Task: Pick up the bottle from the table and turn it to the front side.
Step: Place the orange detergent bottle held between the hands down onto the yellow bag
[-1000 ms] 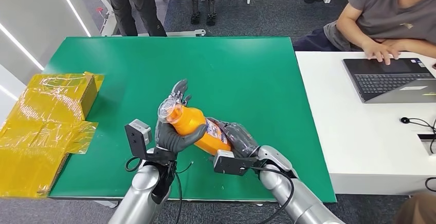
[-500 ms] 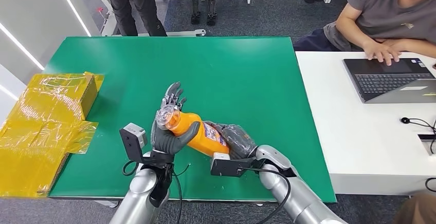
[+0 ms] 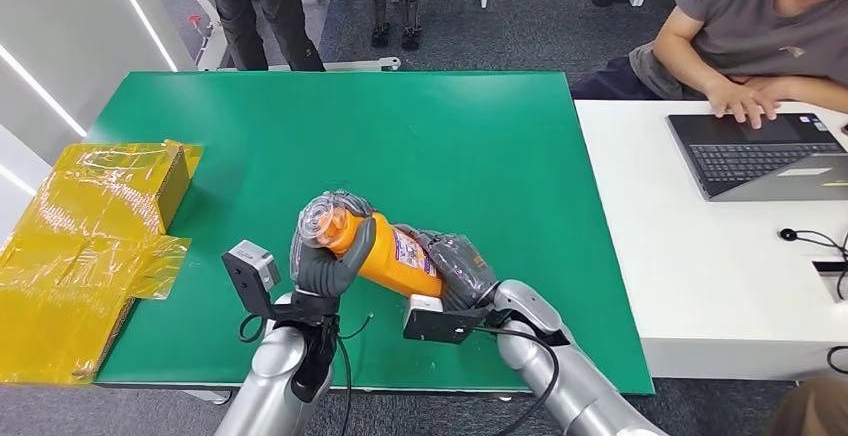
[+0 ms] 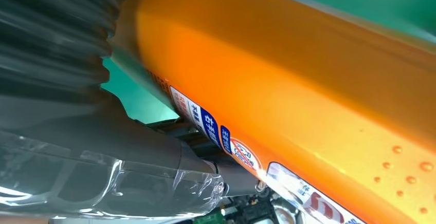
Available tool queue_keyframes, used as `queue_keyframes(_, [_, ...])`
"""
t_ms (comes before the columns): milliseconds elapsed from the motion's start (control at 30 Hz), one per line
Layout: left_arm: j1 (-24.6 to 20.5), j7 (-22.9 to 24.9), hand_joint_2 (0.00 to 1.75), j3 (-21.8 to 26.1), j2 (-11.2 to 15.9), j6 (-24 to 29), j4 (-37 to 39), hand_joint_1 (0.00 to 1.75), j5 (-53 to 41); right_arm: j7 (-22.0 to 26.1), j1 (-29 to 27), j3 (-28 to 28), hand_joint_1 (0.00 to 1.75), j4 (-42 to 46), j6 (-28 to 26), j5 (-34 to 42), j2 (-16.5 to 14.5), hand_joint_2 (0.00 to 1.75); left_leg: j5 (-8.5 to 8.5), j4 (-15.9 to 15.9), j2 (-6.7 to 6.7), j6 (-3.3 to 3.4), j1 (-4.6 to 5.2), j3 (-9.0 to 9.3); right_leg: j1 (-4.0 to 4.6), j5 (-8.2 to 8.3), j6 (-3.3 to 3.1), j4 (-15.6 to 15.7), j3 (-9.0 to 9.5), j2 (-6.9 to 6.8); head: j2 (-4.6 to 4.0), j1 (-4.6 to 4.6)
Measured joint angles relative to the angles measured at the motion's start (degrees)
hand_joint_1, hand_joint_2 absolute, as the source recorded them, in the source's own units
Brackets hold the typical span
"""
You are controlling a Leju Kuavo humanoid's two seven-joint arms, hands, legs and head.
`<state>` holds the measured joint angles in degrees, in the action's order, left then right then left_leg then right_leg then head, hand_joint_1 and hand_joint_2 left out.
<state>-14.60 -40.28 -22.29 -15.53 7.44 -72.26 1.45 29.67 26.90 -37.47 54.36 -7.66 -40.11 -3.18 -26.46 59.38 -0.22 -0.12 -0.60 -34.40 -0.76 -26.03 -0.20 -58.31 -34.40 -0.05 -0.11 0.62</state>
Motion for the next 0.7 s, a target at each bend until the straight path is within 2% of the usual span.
queue_keyframes(100, [0.0,0.0,1.75,0.0,0.0,0.2,-0.4,1.75,-0.1,0.1,-0.1,0.1,1.75,0.2,-1.3,-0.3,-0.2,1.75,0.00,0.0,0.00,0.00,0.00,0.00,0.00,0.00,0.00,0.0,0.00,0.00,0.00,0.00])
queue_keyframes(133, [0.0,0.0,1.75,0.0,0.0,0.3,-0.5,1.75,-0.1,0.0,-0.2,0.1,1.68,0.4,-2.4,-0.6,-0.2,1.75,0.00,0.0,0.00,0.00,0.00,0.00,0.00,0.00,0.00,0.0,0.00,0.00,0.00,0.01])
queue_keyframes(233, [0.0,-0.3,1.75,0.0,0.0,1.0,-1.1,1.75,0.0,-0.2,-0.9,0.1,0.38,1.9,-6.1,-1.1,-0.5,1.75,0.00,0.0,0.00,0.00,0.00,-0.01,0.00,0.00,0.00,0.0,0.00,-0.01,0.00,-0.01])
queue_keyframes(267, [-0.1,-0.4,1.75,0.0,0.0,1.4,-1.3,1.75,0.3,-0.5,-1.3,0.1,0.00,2.8,-7.0,-0.7,-0.6,1.75,0.00,0.0,-0.01,0.00,0.00,-0.01,0.00,0.00,0.00,0.0,0.00,-0.01,0.00,-0.01])
queue_keyframes(533, [-0.2,0.0,1.75,0.2,0.7,6.1,-1.7,1.75,1.7,-0.7,-3.0,-0.1,0.00,10.5,-9.8,10.1,-2.2,1.75,0.01,0.0,-0.02,0.00,-0.01,-0.02,0.01,0.00,-0.01,0.0,-0.04,-0.04,0.00,0.00])
queue_keyframes(700, [-0.1,0.0,1.75,0.2,1.3,7.6,-1.8,1.75,1.4,4.1,-4.2,-0.2,0.00,13.5,-14.0,19.9,-2.6,1.75,0.00,0.0,-0.02,0.00,-0.01,-0.04,0.01,0.00,0.00,0.0,-0.03,-0.03,0.00,-0.01])
